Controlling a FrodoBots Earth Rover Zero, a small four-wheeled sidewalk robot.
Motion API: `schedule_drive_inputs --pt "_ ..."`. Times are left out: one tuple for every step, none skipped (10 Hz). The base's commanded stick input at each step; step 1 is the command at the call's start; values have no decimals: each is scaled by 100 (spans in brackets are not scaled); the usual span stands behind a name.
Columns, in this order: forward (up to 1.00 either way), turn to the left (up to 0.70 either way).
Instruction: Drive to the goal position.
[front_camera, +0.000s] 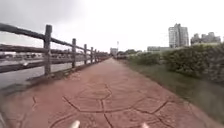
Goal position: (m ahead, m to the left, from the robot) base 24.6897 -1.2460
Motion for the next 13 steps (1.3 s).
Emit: schedule_drive_inputs --pt "69 0" --pt "69 0" --pt "70 0" --pt "70 0" --pt "70 0" --pt "70 0" --pt "70 0" --pt "70 0" --pt "70 0" --pt "70 0" --pt "70 0" --pt "70 0" --pt "70 0"
